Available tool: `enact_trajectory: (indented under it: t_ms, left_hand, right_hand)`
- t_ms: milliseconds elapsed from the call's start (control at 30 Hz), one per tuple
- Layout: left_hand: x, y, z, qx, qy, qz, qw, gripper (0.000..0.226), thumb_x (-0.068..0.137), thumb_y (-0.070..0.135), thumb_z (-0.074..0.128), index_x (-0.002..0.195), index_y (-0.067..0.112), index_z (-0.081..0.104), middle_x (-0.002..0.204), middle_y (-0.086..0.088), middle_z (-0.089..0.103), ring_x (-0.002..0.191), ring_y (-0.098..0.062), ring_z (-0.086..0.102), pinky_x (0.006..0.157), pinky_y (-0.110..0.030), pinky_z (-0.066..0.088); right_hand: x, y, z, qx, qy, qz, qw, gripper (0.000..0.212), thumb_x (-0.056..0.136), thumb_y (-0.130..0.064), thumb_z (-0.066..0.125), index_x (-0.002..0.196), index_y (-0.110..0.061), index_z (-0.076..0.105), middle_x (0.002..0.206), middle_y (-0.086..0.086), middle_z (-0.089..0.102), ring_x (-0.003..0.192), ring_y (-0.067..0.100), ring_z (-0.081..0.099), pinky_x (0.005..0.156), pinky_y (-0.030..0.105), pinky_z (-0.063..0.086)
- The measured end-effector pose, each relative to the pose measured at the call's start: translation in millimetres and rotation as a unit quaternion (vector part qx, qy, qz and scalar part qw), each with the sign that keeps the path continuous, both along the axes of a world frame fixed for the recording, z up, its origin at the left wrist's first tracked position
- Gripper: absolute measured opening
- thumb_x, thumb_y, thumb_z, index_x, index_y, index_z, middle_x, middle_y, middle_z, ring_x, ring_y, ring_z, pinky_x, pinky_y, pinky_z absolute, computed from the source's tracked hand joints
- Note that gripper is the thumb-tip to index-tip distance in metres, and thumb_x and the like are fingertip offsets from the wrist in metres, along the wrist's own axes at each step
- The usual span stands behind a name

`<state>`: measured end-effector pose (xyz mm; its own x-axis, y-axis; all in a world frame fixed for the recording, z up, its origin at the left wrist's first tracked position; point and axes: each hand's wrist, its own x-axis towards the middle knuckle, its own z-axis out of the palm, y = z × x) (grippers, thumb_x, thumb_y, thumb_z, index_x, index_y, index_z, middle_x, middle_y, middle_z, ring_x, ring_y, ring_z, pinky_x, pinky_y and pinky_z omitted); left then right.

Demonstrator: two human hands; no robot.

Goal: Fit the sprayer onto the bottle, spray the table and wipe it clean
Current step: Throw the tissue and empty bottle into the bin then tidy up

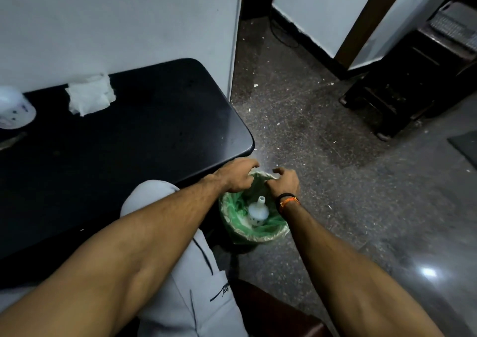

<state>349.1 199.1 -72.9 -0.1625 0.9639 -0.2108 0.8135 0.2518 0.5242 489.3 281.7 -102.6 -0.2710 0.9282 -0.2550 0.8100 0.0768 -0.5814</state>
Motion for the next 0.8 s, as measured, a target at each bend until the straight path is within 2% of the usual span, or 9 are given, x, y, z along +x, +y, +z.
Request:
enact_trajectory:
  t_ms: [100,200,333,533,700,800]
  left_hand:
    - [-6,-6,21,0.037,0.026,0.013,0.999,0.046,0.088,0.011,0.054,0.134,0.010,0.057,0.136,-0.010,0.060,0.126,-0.029,0.053,0.103,-0.043,0.046]
    - [-21,-17,40,0.067,0.042,0.047,0.996,0.038,0.086,0.010,0.051,0.122,0.011,0.062,0.124,-0.012,0.065,0.115,-0.033,0.056,0.095,-0.047,0.050]
    - [-52,-41,63,0.087,0.057,0.090,0.990,0.048,0.088,0.013,0.052,0.135,0.013,0.056,0.131,-0.011,0.060,0.124,-0.029,0.050,0.101,-0.046,0.047]
    - [-119,-98,87,0.121,0.049,0.204,0.970,0.045,0.089,0.012,0.055,0.134,0.012,0.057,0.132,-0.009,0.060,0.125,-0.028,0.050,0.103,-0.043,0.047]
    - [-172,-157,89,0.097,0.063,0.272,0.955,0.044,0.089,0.013,0.055,0.134,0.013,0.056,0.132,-0.008,0.060,0.126,-0.027,0.049,0.103,-0.046,0.047]
    - [-202,-194,87,0.091,0.064,0.309,0.944,0.046,0.089,0.012,0.056,0.135,0.011,0.056,0.134,-0.011,0.059,0.127,-0.028,0.051,0.102,-0.046,0.048]
  right_hand:
    - [-17,-1,21,0.023,0.009,0.021,0.999,0.043,0.080,-0.020,0.075,0.123,-0.015,0.069,0.129,0.013,0.063,0.115,0.031,0.062,0.096,0.038,0.050]
    - [-41,-7,41,0.053,0.023,0.040,0.998,0.040,0.080,-0.020,0.075,0.119,-0.017,0.070,0.129,0.012,0.063,0.117,0.032,0.061,0.097,0.039,0.050]
    - [-78,-19,65,0.066,0.056,0.061,0.994,0.035,0.081,-0.020,0.073,0.116,-0.020,0.072,0.124,0.010,0.066,0.113,0.030,0.063,0.094,0.036,0.050]
    - [-152,-51,97,0.094,0.110,0.119,0.982,0.025,0.083,-0.020,0.069,0.108,-0.024,0.074,0.111,0.004,0.073,0.102,0.025,0.068,0.088,0.032,0.051]
    - [-218,-83,118,0.100,0.148,0.198,0.964,0.022,0.087,-0.018,0.068,0.107,-0.022,0.075,0.112,0.000,0.073,0.104,0.019,0.068,0.097,0.037,0.054]
    - [-260,-108,125,0.090,0.186,0.220,0.953,0.020,0.087,-0.014,0.067,0.102,-0.024,0.076,0.108,-0.002,0.073,0.096,0.013,0.065,0.087,0.025,0.049]
